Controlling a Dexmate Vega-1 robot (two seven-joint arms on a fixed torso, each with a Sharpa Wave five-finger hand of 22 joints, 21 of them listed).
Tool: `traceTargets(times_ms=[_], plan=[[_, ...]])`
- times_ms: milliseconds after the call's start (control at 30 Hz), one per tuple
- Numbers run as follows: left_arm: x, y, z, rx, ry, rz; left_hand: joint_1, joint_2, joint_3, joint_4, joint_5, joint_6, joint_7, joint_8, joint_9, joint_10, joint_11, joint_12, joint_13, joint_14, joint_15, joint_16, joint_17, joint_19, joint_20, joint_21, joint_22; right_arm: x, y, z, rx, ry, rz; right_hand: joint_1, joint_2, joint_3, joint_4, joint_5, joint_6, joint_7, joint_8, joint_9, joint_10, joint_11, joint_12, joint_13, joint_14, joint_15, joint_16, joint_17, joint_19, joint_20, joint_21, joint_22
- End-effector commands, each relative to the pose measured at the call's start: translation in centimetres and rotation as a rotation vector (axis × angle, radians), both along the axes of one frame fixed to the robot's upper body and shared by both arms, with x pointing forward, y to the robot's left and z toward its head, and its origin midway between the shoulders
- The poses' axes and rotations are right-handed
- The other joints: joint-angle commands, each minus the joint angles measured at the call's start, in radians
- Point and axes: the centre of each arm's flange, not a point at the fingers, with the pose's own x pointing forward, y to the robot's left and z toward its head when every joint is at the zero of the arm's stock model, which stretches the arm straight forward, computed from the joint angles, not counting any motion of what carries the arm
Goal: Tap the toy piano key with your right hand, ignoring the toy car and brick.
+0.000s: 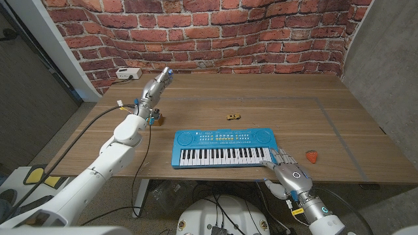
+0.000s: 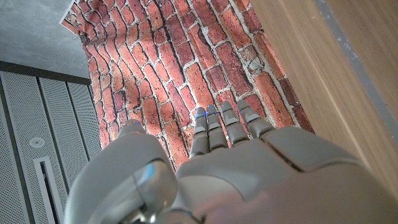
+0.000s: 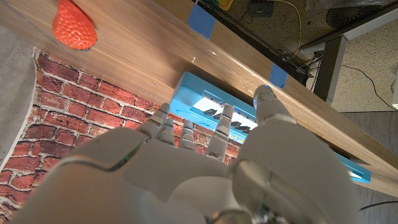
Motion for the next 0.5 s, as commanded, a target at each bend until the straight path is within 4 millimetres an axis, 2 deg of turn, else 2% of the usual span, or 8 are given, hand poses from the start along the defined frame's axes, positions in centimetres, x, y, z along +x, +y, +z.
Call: traceTargets(times_ms=[33,500], plan=[[0.2,-0.1,0.3,0.001,0.000,0.001,0.008,0.001,0.004,0.003,-0.002,0.008,0.002,-0.003,0.005,0.007,-0.003,-0.006,0.002,0.010,-0.002,-0.003,0.003,0.005,0.004,-0.004,0.006,-0.1,-0.2,0.5,-0.011,-0.013,-0.011,-0.005,0.002,0.007,0.002,-0.001,0.011,-0.001,0.001,0.001,0.005,0.002,0.006,0.004,0.007,0.003,0.007,0.004,0.007,0.001,0.006,0.005],[0.6,-0.2,-0.1,-0.013,0.003,-0.001,0.008,0.001,0.004,0.003,-0.002,0.014,0.002,-0.002,0.005,0.010,-0.003,-0.006,0.002,0.012,-0.002,-0.003,0.003,0.009,0.004,-0.007,0.006,-0.4,-0.3,1.5,-0.037,-0.050,-0.020,-0.002,0.000,0.011,-0.003,-0.001,0.019,-0.011,-0.004,0.001,0.033,0.000,0.015,0.003,0.013,0.001,0.005,0.003,0.016,-0.002,0.009,0.005]])
